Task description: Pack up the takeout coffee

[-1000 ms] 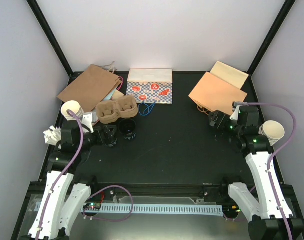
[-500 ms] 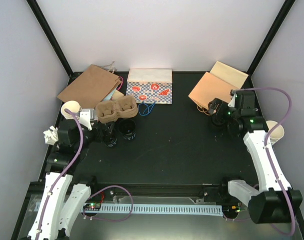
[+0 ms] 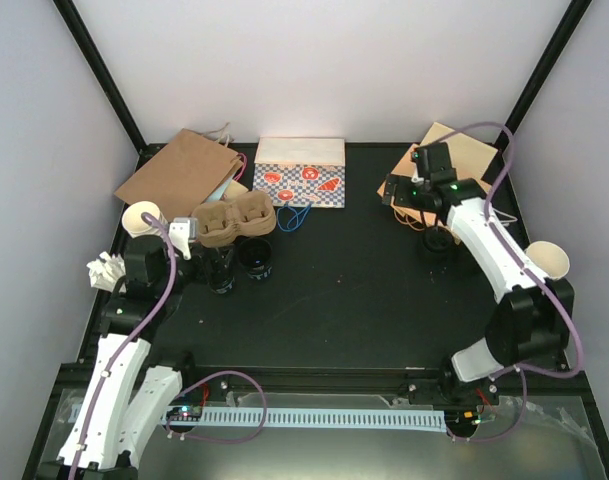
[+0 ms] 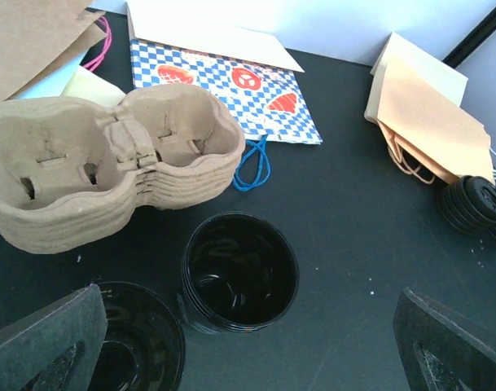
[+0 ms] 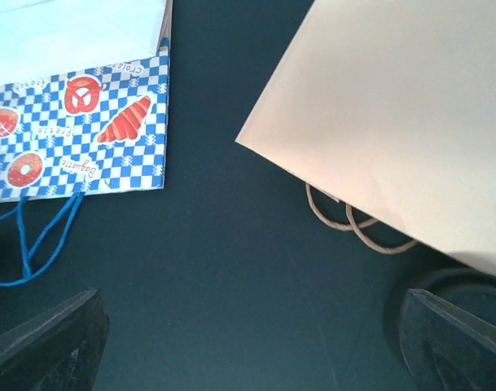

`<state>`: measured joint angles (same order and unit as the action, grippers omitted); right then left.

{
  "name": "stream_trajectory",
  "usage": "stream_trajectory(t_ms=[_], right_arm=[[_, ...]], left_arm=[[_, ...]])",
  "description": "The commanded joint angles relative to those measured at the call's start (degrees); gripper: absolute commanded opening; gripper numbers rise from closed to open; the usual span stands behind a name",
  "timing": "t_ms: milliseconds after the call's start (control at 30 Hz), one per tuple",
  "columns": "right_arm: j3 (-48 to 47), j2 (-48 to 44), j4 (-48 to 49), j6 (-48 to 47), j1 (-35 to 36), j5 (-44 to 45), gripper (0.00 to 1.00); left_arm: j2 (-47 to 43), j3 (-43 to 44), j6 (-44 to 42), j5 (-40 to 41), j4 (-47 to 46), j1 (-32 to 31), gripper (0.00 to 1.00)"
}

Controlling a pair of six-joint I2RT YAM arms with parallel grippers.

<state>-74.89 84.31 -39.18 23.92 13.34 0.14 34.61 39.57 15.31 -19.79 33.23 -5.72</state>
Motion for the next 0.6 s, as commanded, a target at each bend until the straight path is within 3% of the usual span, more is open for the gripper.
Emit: stream_trajectory(t_ms=[0, 267, 567], right_arm=[[-5.05, 5.0, -2.04, -5.02, 2.86, 9.47, 1.0], [-17.23, 18.84, -6.02, -11.15, 7.45, 22.41, 1.0], [-23.8, 29.02, -4.17, -17.13, 8.1, 29.97, 1.0]], left_arm=[[0.67, 0.37, -0.97, -2.46, -1.86, -0.08, 0.99], [-0.36, -0.21, -1.29, -3.24, -2.67, -0.56, 0.99], [-1.21, -0.29, -1.51, -3.16, -3.0, -0.72, 0.99]])
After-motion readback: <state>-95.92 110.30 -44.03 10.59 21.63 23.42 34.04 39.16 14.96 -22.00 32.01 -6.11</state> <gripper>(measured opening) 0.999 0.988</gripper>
